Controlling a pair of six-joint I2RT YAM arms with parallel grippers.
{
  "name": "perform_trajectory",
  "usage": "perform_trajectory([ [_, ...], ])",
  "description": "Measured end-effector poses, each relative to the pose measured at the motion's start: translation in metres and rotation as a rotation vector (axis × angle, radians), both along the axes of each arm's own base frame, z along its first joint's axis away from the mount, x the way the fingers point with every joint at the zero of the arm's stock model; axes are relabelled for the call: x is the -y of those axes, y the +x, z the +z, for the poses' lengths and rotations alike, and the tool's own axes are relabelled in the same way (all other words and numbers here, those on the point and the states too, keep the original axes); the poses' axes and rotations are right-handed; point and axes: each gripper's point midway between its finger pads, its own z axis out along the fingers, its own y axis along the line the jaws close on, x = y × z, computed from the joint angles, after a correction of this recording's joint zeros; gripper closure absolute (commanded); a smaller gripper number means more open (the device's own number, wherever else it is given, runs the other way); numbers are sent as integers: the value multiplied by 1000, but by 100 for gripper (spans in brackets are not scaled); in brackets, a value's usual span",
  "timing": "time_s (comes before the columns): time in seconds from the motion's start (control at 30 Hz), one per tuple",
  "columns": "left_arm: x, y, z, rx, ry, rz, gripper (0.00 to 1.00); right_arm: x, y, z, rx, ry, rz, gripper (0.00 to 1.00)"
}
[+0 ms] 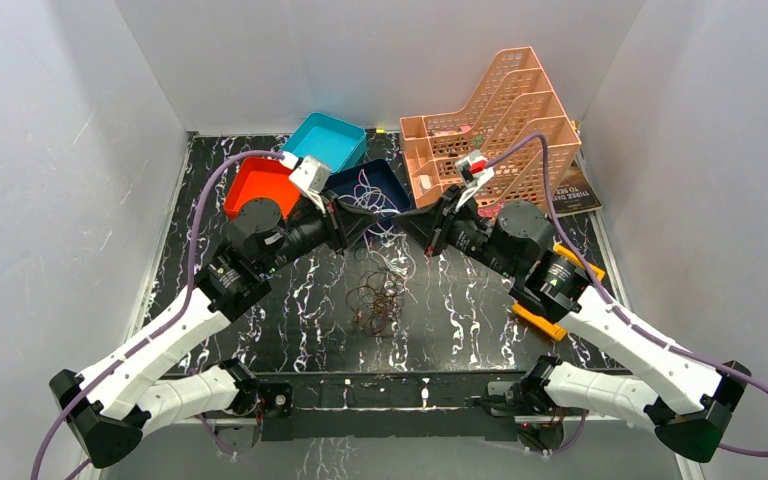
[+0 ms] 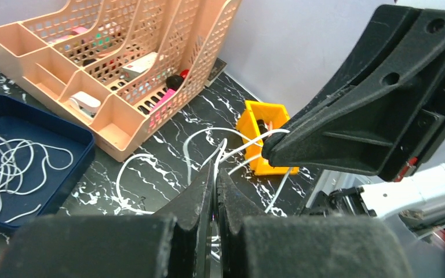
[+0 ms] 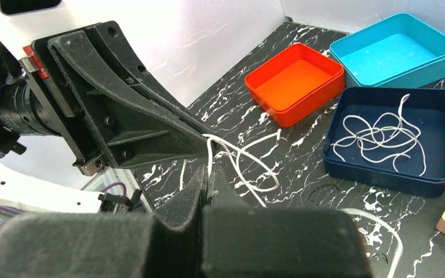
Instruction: Untangle the cables
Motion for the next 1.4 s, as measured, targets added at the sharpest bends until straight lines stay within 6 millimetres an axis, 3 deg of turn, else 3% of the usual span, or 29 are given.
perform_trajectory([
  [0.6,14,-17,9,46,-42,-130,98,-4,-13,-10,-45,-24,68,100],
  [0.97,15,-17,8,67,-28,-140,83,-4,-14,-8,-52,-17,72,100],
  [1.4,16,-18,5,79,-6,-157,82,-5,-18,-6,-54,-13,94,100],
])
